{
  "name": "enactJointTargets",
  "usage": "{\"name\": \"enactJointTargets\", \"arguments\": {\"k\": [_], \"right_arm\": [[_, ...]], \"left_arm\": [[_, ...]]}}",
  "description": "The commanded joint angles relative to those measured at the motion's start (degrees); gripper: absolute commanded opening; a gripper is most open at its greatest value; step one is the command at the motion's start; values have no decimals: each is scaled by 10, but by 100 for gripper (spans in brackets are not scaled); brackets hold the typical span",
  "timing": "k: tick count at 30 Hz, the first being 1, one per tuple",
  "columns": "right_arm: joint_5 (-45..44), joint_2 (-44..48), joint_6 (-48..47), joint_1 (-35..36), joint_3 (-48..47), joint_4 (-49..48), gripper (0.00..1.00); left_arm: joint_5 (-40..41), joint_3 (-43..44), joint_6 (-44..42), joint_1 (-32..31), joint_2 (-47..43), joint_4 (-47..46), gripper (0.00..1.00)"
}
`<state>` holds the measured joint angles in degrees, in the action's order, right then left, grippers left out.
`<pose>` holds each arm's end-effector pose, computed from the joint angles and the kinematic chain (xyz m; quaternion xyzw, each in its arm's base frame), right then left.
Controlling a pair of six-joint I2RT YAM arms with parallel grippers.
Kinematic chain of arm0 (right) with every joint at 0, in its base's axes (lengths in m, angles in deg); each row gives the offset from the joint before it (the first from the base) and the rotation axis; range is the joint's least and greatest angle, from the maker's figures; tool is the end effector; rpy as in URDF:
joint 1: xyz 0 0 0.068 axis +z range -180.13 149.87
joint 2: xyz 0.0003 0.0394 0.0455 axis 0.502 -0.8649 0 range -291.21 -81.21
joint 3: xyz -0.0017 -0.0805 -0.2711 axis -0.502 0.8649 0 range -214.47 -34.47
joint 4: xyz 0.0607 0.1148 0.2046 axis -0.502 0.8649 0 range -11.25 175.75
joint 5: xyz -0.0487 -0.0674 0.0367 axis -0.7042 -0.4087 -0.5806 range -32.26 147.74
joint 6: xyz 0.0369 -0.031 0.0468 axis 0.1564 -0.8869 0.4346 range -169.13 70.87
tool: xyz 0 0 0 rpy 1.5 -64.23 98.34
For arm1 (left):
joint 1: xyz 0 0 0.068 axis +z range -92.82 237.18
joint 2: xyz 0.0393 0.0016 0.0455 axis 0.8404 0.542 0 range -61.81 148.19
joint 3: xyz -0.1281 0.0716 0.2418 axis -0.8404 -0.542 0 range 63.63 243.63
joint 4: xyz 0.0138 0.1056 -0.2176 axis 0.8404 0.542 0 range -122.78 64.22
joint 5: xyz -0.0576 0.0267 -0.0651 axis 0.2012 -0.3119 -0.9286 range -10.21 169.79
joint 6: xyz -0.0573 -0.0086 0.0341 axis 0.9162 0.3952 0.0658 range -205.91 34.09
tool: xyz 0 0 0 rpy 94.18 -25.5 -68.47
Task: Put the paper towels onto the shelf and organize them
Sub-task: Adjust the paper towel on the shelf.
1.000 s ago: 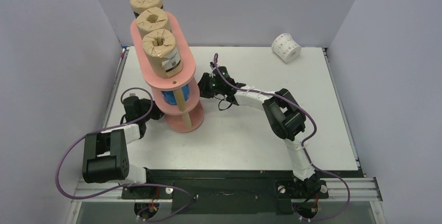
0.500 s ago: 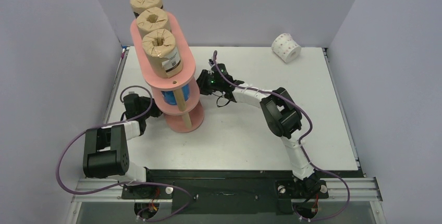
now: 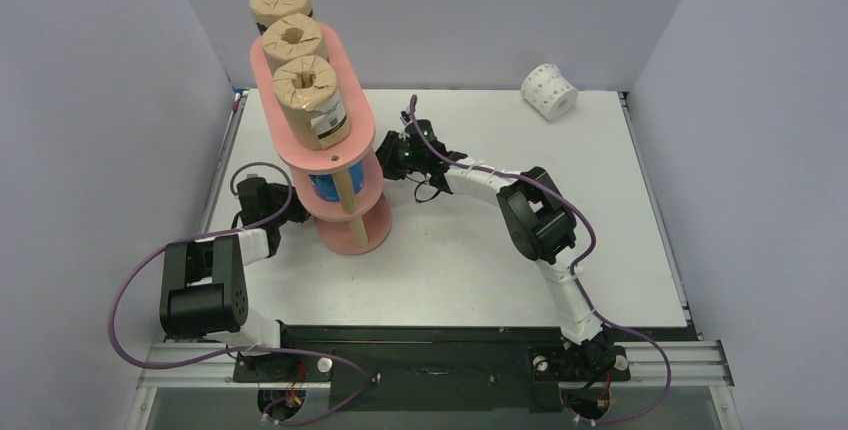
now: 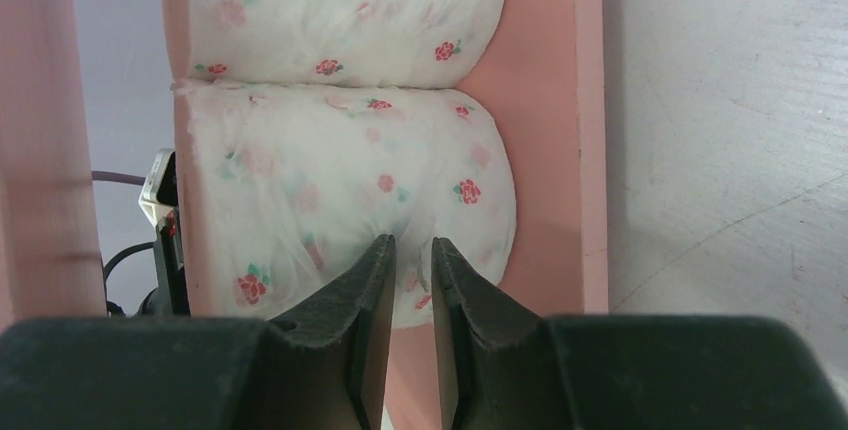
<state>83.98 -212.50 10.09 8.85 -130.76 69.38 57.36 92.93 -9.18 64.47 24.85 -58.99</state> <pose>0.3965 0.3515 0.1873 0.0258 0.8327 0.5179 0.1944 0.2816 0.0153 0.1669 -0.5008 0.6987 -0.4138 0.2996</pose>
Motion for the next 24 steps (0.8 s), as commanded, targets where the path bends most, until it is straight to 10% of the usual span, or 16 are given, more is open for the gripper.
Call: {"name": "enactJointTargets", "arguments": {"k": [1, 16, 24], "right_arm": [[28, 0, 7, 12, -20, -24, 18], [-6, 110, 16, 12, 72, -42, 52], [-23, 179, 20, 13, 156, -57, 59]], "left_arm": [[-6, 22, 3, 0, -3, -27, 3], [14, -9, -16, 13, -92, 32, 6], [18, -38, -37, 22, -175, 84, 26]]}}
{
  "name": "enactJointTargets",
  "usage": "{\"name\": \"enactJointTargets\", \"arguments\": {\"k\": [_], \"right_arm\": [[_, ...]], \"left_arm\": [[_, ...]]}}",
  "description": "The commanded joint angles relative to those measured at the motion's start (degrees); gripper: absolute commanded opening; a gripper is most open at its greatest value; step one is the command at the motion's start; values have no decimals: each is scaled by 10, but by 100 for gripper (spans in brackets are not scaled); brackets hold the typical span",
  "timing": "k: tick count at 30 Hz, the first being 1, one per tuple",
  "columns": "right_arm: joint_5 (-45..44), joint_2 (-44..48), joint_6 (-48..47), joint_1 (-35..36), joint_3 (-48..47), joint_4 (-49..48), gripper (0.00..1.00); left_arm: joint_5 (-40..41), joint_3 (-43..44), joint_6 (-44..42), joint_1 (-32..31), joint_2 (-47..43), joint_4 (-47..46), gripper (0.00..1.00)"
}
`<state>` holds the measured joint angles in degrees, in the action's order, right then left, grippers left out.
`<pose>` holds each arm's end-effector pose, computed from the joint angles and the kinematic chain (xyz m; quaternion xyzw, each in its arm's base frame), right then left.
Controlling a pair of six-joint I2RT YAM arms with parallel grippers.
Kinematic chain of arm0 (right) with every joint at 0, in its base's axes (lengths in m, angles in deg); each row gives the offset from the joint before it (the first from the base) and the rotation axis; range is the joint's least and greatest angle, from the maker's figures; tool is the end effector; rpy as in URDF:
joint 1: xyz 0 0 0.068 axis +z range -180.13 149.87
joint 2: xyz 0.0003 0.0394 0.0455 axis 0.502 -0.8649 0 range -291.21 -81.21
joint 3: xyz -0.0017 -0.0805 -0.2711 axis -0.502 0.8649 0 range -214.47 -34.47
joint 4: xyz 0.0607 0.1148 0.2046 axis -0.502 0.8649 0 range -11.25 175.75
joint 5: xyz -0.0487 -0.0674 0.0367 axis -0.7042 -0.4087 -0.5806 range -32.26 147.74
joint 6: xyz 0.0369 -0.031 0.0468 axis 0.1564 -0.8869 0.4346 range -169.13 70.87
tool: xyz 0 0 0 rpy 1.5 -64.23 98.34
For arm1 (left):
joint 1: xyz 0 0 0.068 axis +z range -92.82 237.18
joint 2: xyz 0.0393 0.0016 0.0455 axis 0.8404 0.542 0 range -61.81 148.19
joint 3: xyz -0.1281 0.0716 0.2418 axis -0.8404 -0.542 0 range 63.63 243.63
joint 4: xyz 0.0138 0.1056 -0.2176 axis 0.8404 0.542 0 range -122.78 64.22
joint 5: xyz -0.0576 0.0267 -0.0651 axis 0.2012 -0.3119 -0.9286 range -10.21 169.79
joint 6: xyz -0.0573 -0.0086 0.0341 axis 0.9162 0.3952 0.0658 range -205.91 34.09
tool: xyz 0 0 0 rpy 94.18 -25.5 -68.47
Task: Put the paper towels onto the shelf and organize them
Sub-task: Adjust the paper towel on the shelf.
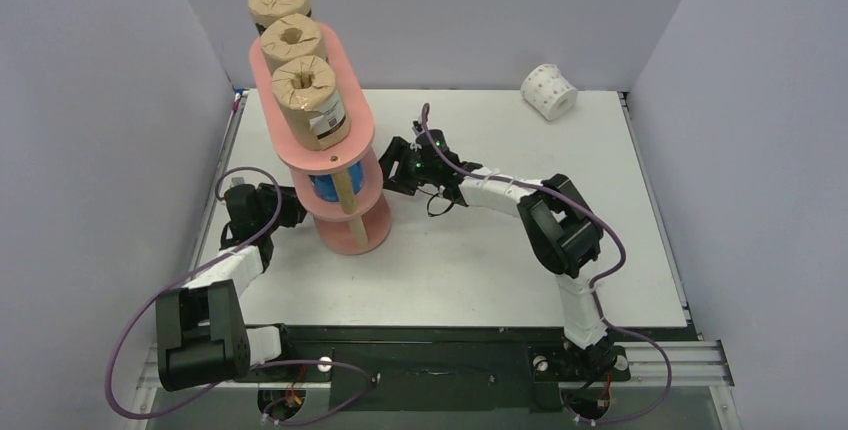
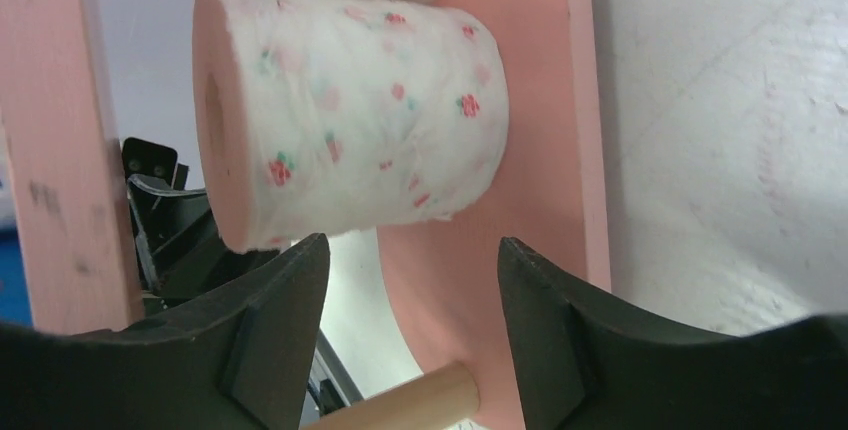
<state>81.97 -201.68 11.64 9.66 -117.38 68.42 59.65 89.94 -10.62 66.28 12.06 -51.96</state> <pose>0.3569 0.3261 0.2045 0.0445 0.8406 0.5062 0.1875 0.2487 0.0210 0.1928 -0.5016 0.6866 -0.4013 0.3405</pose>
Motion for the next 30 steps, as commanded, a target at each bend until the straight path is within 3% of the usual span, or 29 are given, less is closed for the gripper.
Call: {"name": "enactJointTargets", "arguments": {"k": [1, 11, 16, 20, 23, 30], "right_arm": [[-6, 77, 0, 5, 36, -45, 60], [-35, 159, -41, -2, 149, -34, 49], [-40, 182, -61, 1, 188, -31, 32], [-46, 207, -82, 4, 229, -27, 24], [-51, 230, -94, 4, 265, -27, 22], [-62, 282, -120, 0, 327, -24, 20]], "left_arm": [[-4, -15, -25, 6, -53, 23, 28], [1, -53, -46, 31, -121, 66, 31], [-2, -52, -44, 31, -77, 26, 19], [-9, -46, -36, 31, -25, -19, 7], [-14, -37, -30, 30, 16, -44, 1], [-12, -13, -16, 13, 49, -71, 0]]}}
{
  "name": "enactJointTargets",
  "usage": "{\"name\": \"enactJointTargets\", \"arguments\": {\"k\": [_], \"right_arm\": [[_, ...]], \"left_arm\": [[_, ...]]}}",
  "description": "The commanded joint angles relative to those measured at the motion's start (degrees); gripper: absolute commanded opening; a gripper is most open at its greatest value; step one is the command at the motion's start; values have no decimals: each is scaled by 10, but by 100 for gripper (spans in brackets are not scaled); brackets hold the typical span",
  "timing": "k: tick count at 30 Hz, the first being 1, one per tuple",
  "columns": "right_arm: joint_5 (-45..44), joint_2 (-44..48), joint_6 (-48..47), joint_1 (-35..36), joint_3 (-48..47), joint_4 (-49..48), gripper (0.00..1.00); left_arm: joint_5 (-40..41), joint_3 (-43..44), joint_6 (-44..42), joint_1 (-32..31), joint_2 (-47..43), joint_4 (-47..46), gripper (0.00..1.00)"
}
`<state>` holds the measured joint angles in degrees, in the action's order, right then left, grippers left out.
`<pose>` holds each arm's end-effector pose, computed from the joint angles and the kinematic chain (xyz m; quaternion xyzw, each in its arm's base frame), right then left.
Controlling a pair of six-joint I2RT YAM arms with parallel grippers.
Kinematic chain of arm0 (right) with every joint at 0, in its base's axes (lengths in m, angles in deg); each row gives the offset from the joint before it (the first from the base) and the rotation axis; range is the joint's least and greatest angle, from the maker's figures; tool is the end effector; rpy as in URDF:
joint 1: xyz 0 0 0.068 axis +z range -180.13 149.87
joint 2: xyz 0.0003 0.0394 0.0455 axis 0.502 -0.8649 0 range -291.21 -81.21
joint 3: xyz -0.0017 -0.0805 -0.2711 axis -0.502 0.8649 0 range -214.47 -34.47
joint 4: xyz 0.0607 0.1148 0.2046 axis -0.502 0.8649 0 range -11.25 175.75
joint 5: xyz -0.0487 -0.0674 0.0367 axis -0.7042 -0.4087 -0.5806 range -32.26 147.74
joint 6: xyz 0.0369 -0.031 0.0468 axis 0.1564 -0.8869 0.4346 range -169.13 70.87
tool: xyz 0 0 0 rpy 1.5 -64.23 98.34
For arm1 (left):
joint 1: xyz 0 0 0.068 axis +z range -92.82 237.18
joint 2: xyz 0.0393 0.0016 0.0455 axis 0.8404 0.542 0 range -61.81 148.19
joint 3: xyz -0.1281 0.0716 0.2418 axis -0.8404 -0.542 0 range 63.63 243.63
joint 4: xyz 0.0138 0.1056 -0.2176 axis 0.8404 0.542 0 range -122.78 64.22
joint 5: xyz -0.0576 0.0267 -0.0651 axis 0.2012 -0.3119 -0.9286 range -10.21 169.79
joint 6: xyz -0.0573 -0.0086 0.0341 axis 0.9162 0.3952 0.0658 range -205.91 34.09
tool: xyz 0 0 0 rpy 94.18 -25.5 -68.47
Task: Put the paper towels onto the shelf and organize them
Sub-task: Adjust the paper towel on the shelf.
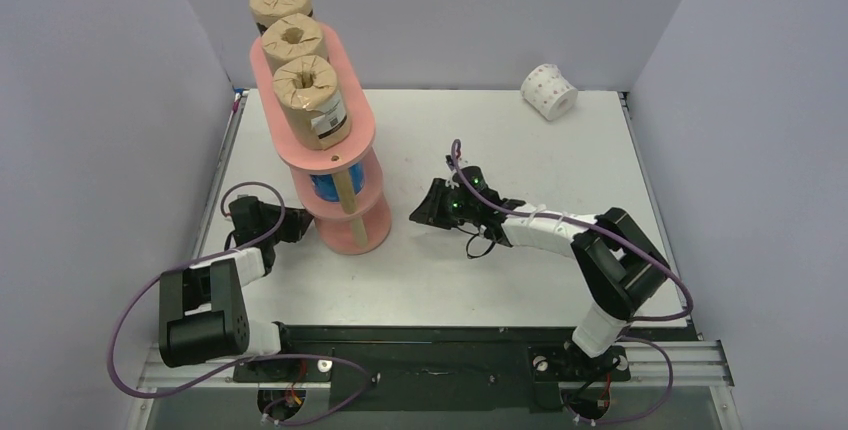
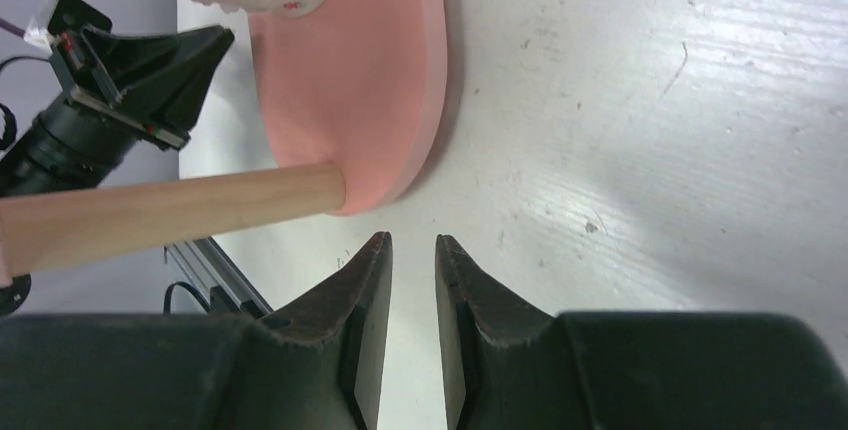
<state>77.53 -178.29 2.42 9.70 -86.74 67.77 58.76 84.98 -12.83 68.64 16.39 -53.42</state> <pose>0.2638 0.2438 0.2009 0.0083 0.8728 0.4378 0.2154 0.2360 0.0281 0.1537 -0.5287 0.7044 -0.3677 0.2986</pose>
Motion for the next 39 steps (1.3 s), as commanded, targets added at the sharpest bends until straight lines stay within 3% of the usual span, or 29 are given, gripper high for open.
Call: {"name": "enactJointTargets", "arguments": {"k": [1, 16, 39], "right_arm": [[-18, 52, -30, -1, 30, -18, 20], [-37, 126, -40, -10, 90, -14, 19], [-67, 181, -58, -26, 117, 21, 19]], "left_arm": [[-1, 39, 6, -12, 10, -56, 0], [6, 63, 24, -44, 68, -94, 0], [-23, 67, 29, -54, 87, -126, 0]]}}
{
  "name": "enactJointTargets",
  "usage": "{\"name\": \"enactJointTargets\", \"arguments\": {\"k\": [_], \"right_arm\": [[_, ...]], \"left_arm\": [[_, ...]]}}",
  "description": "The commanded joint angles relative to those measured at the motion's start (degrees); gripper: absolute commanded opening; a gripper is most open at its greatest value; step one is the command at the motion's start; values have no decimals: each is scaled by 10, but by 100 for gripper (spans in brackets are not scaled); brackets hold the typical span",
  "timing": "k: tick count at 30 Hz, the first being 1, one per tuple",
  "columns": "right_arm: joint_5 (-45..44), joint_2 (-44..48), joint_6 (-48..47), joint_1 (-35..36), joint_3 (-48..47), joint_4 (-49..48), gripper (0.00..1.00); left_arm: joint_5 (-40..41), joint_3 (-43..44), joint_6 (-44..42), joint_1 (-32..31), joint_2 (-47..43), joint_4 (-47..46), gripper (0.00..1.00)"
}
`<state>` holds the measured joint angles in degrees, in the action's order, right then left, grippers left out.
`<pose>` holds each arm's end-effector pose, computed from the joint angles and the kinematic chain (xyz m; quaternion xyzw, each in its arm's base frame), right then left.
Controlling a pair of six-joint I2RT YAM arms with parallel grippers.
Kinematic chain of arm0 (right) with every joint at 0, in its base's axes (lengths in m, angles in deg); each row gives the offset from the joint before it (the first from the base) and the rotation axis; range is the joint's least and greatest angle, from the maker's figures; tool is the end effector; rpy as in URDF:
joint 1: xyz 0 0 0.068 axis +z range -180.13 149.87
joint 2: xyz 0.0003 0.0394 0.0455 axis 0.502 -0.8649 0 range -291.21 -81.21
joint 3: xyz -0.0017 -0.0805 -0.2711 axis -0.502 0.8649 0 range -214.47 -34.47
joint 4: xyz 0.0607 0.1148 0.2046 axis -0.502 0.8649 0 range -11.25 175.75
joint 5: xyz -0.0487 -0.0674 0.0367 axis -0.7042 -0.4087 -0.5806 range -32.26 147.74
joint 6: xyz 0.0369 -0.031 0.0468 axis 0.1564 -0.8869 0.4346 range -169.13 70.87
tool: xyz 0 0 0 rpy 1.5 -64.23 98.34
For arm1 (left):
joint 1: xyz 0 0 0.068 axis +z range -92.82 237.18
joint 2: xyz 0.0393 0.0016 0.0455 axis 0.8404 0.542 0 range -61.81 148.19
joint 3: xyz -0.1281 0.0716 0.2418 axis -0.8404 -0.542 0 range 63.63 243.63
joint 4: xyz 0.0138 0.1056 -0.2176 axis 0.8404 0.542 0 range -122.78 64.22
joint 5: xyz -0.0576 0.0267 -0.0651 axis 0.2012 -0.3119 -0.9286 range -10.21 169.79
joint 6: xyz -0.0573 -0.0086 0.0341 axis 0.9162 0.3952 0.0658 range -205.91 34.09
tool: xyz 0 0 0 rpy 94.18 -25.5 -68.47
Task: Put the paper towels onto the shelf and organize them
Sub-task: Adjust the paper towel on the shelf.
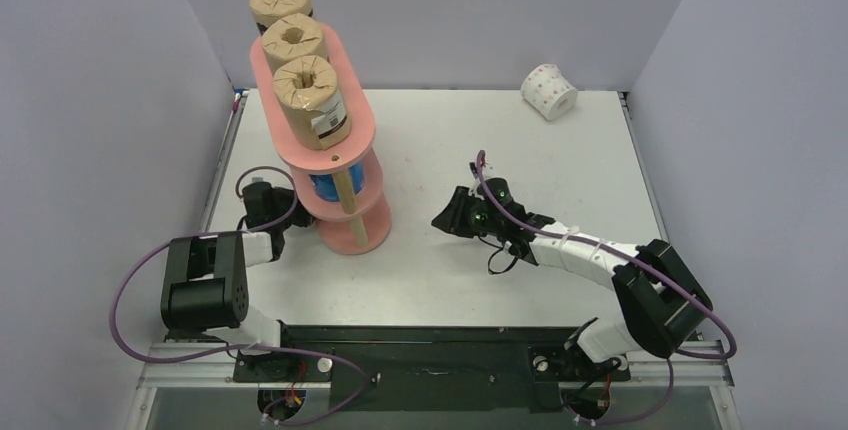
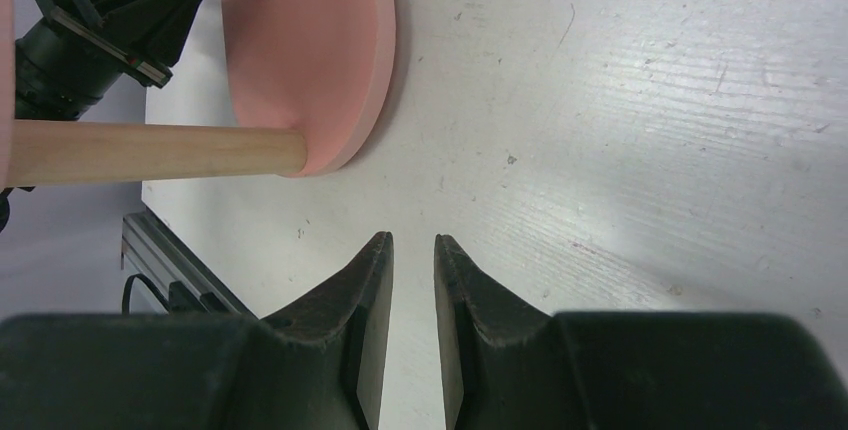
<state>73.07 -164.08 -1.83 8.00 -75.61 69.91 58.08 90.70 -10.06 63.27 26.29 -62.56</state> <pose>0.2263 0.1959 0.2129 0.0061 0.8728 0.4075 0.2686 0.2784 0.0096 0.1562 -0.4914 0.7067 -0.4102 0.3013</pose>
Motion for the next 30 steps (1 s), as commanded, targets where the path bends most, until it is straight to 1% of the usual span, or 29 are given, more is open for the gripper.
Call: {"name": "enactJointTargets", "arguments": {"k": [1, 3, 5, 6, 7, 8, 9, 10, 11, 12, 13, 14, 15, 16, 17, 18, 19, 20, 22, 24, 25, 26, 27, 28, 29, 30], "right_arm": [[-26, 47, -19, -10, 7, 4, 20], [-45, 64, -25, -14, 8, 20, 20], [-67, 85, -32, -20, 9, 37, 21], [-76, 92, -35, -25, 9, 48, 22], [-92, 110, -35, -28, 10, 52, 22], [-101, 115, -37, -34, 10, 59, 23], [-119, 129, -37, -38, 12, 62, 23], [-130, 137, -39, -45, 13, 64, 23], [-161, 158, -39, -47, 18, 64, 24], [-179, 169, -38, -52, 20, 62, 26], [-212, 189, -37, -54, 25, 60, 28], [-227, 198, -36, -60, 27, 56, 34], [-260, 212, -32, -63, 27, 55, 38], [-276, 218, -29, -72, 26, 54, 47], [-305, 226, -20, -77, 25, 51, 50], [-315, 229, -16, -90, 25, 37, 57], [-318, 230, -12, -97, 30, 20, 60], [-313, 228, -11, -113, 33, -22, 65], [-285, 211, -3, -145, 35, -72, 68], [-243, 189, 18, -185, 18, -98, 69], [-226, 169, 36, -222, 8, -97, 69], [-181, 145, 44, -241, -16, -82, 70], [-160, 133, 58, -274, -24, -92, 69], [-131, 114, 65, -286, -24, -112, 70], [-122, 108, 78, -306, -15, -188, 70], [-110, 93, 86, -315, 4, -229, 70]], "left_arm": [[-14, 4, 1, 2, -20, -31, 0], [-7, -12, -3, 18, -55, -5, 1], [-1, -28, -13, 44, -104, 40, 7], [2, -35, -17, 66, -144, 80, 8], [5, -38, -30, 77, -167, 101, 14], [13, -39, -37, 101, -210, 154, 18], [20, -38, -56, 106, -256, 184, 30], [38, -33, -78, 113, -278, 240, 36], [48, -29, -88, 115, -317, 268, 51], [68, -23, -106, 116, -336, 327, 59], [86, -21, -113, 117, -366, 351, 74], [92, -19, -121, 117, -381, 389, 82], [96, -19, -125, 119, -405, 403, 93], [96, -20, -129, 120, -414, 425, 98], [92, -22, -131, 121, -431, 432, 98], [91, -23, -134, 121, -437, 445, 97], [89, -23, -136, 122, -449, 452, 97], [89, -22, -141, 123, -452, 464, 96], [85, -17, -156, 124, -463, 482, 96], [82, -10, -172, 124, -471, 499, 96], [77, -8, -177, 125, -474, 509, 96], [76, -8, -184, 125, -475, 514, 96], [68, -8, -185, 125, -478, 522, 96], [63, -10, -184, 125, -478, 523, 96], [42, -19, -181, 125, -478, 518, 96], [26, -24, -171, 125, -478, 512, 96]]}}
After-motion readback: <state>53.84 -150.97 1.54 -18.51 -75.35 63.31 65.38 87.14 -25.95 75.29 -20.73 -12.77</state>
